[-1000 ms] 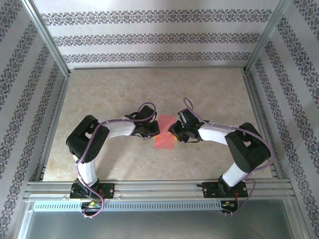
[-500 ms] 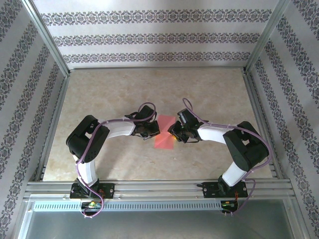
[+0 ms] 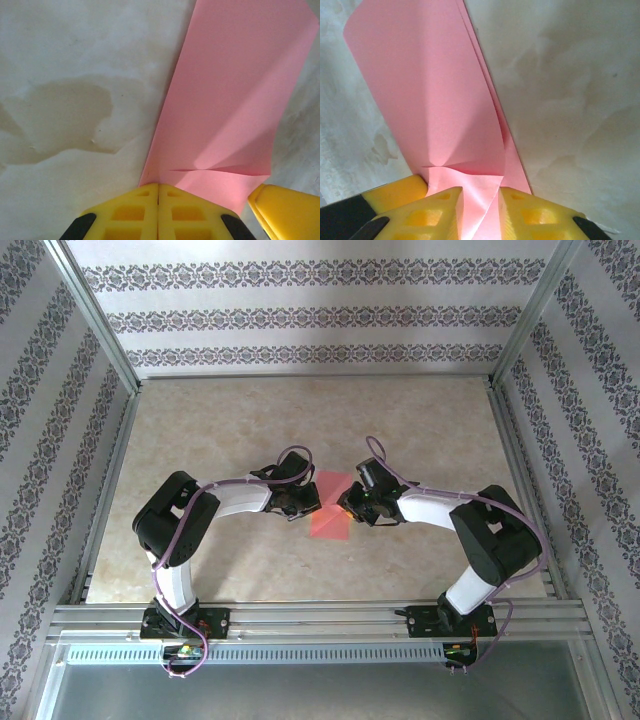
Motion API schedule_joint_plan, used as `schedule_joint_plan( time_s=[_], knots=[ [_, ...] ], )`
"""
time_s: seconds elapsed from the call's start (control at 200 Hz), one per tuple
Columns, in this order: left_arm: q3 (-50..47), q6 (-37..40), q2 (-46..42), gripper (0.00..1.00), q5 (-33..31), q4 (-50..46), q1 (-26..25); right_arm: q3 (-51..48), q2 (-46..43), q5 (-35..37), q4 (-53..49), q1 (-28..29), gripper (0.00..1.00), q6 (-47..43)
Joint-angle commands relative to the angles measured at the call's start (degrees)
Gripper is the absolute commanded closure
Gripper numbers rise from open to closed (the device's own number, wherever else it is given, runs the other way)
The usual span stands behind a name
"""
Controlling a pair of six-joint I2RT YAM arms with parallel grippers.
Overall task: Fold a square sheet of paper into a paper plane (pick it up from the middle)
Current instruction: Pick up the paper from the center of the table.
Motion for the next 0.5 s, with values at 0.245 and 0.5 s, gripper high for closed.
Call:
schedule_joint_plan(
  time_s=[0.245, 0.5],
  knots=[
    [-1.80, -0.69, 2.96, 0.93, -0.51, -3.21, 0.39, 0.37, 0.39, -1.76, 2.37, -0.42, 0.75, -1.58],
    [-1.73, -0.80, 2.76, 0.93, -0.66, -3.39, 0.38, -0.03, 1.43, -4.82, 5.19, 0.28, 0.76, -2.28]
  ],
)
